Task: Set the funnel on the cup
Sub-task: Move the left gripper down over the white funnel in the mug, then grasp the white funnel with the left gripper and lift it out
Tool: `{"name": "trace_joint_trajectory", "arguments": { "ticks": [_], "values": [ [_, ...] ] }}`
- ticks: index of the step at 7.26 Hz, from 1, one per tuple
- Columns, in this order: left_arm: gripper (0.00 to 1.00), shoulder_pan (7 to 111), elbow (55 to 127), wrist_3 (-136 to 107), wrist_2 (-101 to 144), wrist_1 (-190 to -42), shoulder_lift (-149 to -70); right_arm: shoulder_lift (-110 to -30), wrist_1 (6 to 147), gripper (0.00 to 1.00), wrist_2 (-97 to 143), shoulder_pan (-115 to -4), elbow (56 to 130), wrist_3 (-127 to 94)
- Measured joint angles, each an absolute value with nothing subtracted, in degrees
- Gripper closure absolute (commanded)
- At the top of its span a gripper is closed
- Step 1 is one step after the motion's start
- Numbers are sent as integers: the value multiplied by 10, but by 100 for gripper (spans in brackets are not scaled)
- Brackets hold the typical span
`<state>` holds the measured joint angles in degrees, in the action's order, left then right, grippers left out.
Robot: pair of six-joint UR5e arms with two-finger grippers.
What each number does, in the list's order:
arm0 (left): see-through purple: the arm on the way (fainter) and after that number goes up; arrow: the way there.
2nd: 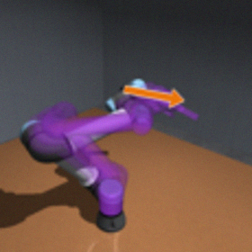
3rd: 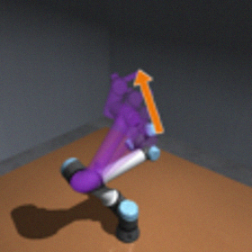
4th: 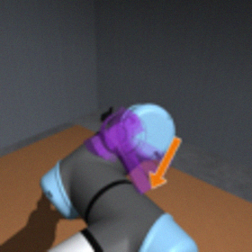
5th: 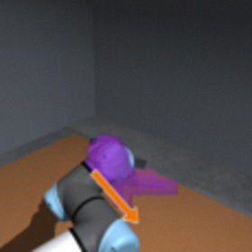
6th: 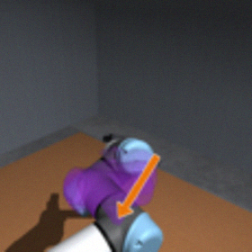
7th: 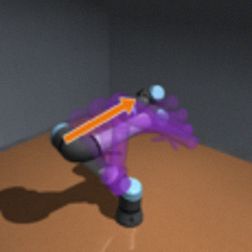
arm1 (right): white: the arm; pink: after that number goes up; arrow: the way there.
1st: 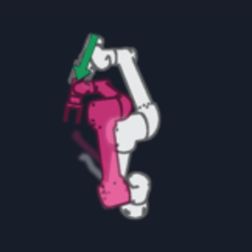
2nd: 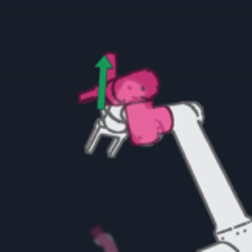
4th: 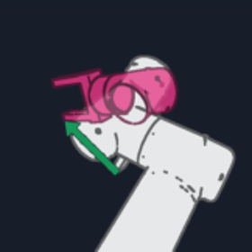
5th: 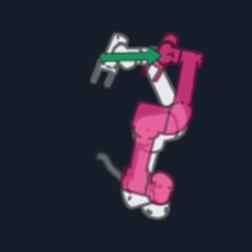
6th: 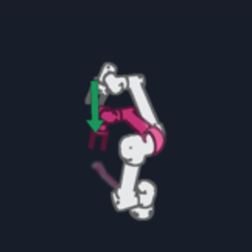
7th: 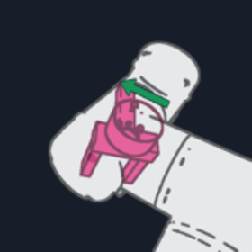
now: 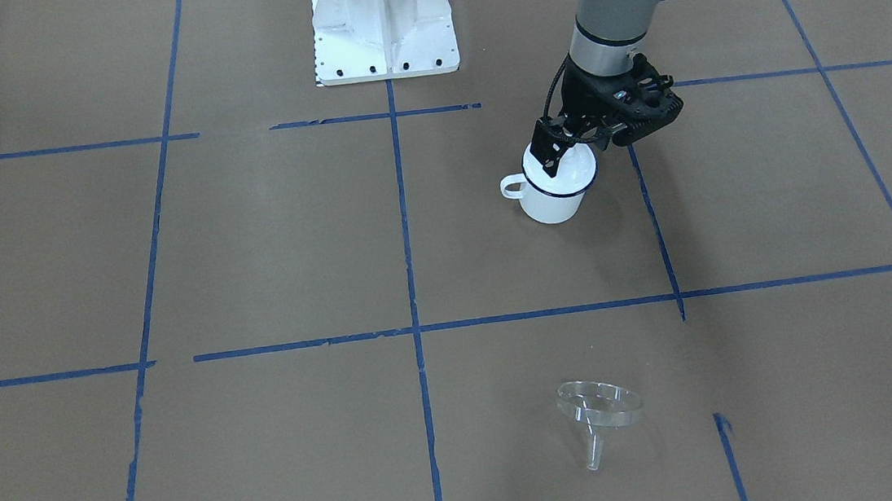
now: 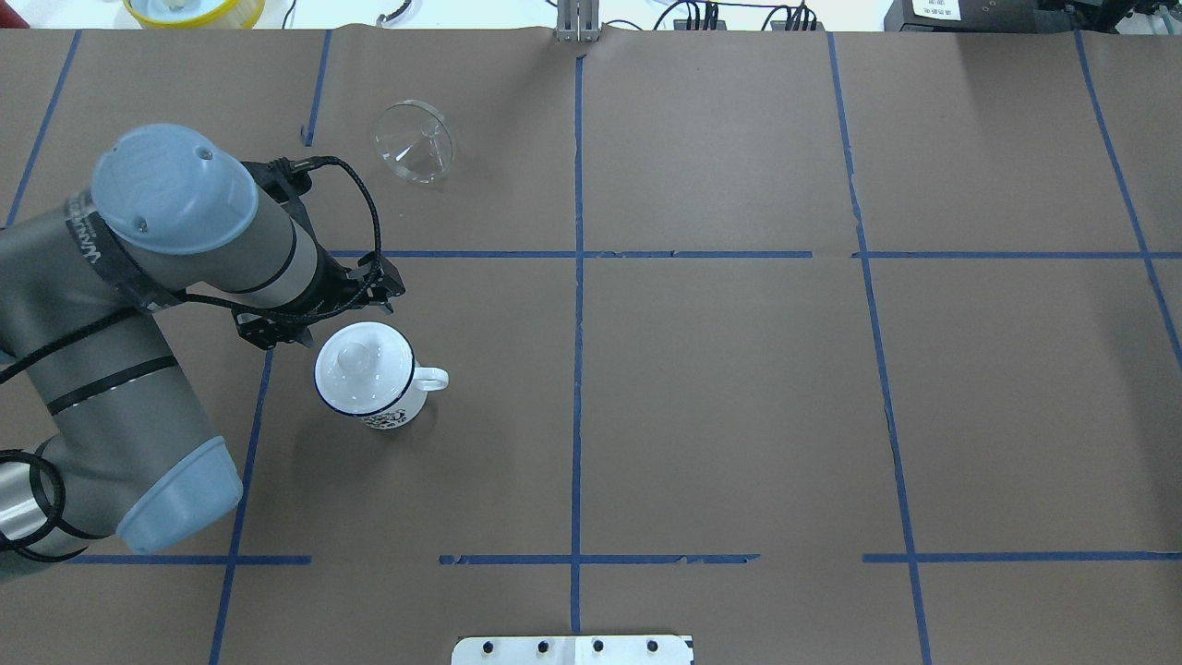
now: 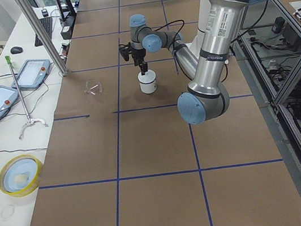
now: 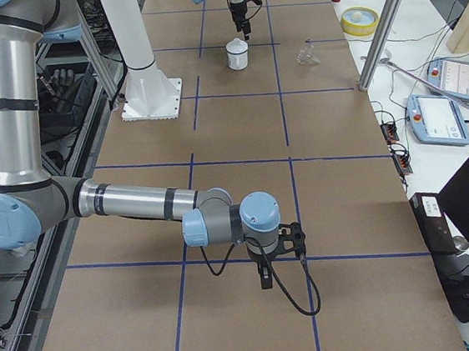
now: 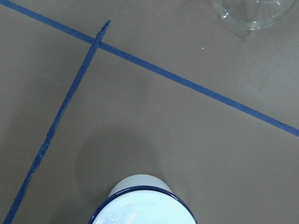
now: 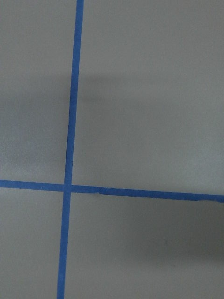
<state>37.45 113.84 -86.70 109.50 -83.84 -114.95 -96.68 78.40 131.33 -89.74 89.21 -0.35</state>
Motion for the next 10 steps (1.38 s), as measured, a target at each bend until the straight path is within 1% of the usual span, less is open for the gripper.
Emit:
{"name": "trace_joint_trajectory", "arguments": {
  "ticks": [2, 3, 6, 10],
  "values": [
    [11, 364, 1137, -873, 1095, -838, -1147, -967, 784, 0, 1313, -897, 892, -4],
    [16, 363, 1137, -875, 1095, -838, -1147, -967, 784, 0, 1313, -897, 892, -4],
    [21, 361, 1140, -875, 1097, -838, -1137, -967, 784, 0, 1313, -897, 892, -4],
    [23, 359, 1141, -878, 1101, -839, -1133, -967, 784, 0, 1313, -897, 892, -4]
  ]
}}
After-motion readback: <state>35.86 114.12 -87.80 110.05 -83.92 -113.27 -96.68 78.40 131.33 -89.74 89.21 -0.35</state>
